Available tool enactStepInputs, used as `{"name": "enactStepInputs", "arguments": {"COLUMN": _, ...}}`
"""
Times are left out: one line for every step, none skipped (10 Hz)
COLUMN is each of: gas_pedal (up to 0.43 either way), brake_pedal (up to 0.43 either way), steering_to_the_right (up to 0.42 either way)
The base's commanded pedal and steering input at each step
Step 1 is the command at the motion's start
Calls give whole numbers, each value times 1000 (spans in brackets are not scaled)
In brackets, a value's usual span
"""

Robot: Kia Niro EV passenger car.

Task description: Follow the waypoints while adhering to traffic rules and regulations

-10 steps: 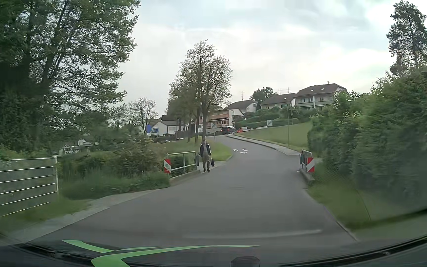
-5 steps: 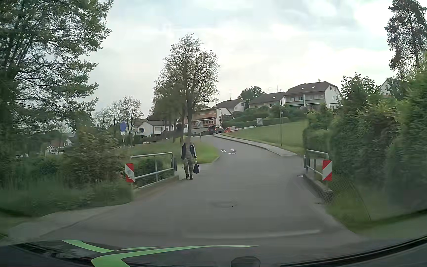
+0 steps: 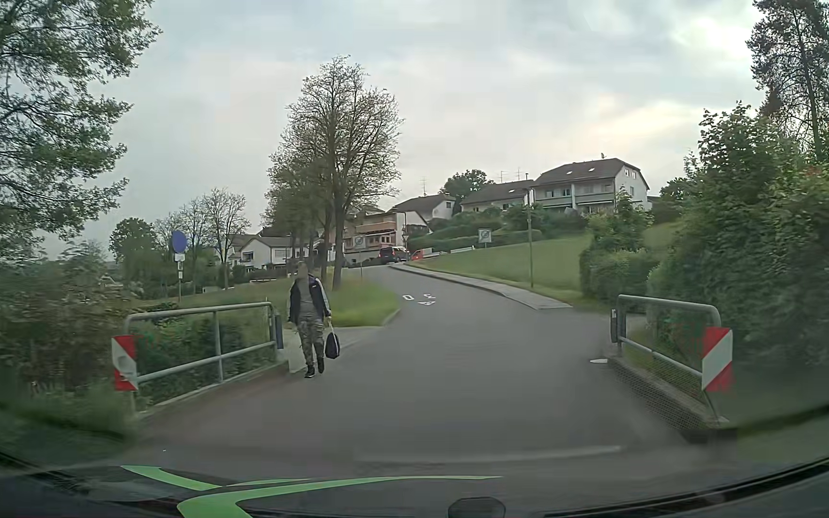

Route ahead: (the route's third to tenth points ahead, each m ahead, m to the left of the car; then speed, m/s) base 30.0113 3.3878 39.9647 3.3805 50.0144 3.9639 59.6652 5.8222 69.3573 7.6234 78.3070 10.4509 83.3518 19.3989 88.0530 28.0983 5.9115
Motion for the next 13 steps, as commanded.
{"name": "enactStepInputs", "arguments": {"gas_pedal": 28, "brake_pedal": 0, "steering_to_the_right": 56}}
{"name": "enactStepInputs", "arguments": {"gas_pedal": 28, "brake_pedal": 0, "steering_to_the_right": 52}}
{"name": "enactStepInputs", "arguments": {"gas_pedal": 28, "brake_pedal": 0, "steering_to_the_right": 47}}
{"name": "enactStepInputs", "arguments": {"gas_pedal": 59, "brake_pedal": 0, "steering_to_the_right": 47}}
{"name": "enactStepInputs", "arguments": {"gas_pedal": 59, "brake_pedal": 0, "steering_to_the_right": 46}}
{"name": "enactStepInputs", "arguments": {"gas_pedal": 67, "brake_pedal": 0, "steering_to_the_right": 45}}
{"name": "enactStepInputs", "arguments": {"gas_pedal": 67, "brake_pedal": 0, "steering_to_the_right": 43}}
{"name": "enactStepInputs", "arguments": {"gas_pedal": 79, "brake_pedal": 0, "steering_to_the_right": 43}}
{"name": "enactStepInputs", "arguments": {"gas_pedal": 79, "brake_pedal": 0, "steering_to_the_right": 43}}
{"name": "enactStepInputs", "arguments": {"gas_pedal": 87, "brake_pedal": 0, "steering_to_the_right": 43}}
{"name": "enactStepInputs", "arguments": {"gas_pedal": 110, "brake_pedal": 0, "steering_to_the_right": 43}}
{"name": "enactStepInputs", "arguments": {"gas_pedal": 118, "brake_pedal": 0, "steering_to_the_right": 43}}
{"name": "enactStepInputs", "arguments": {"gas_pedal": 138, "brake_pedal": 0, "steering_to_the_right": 43}}
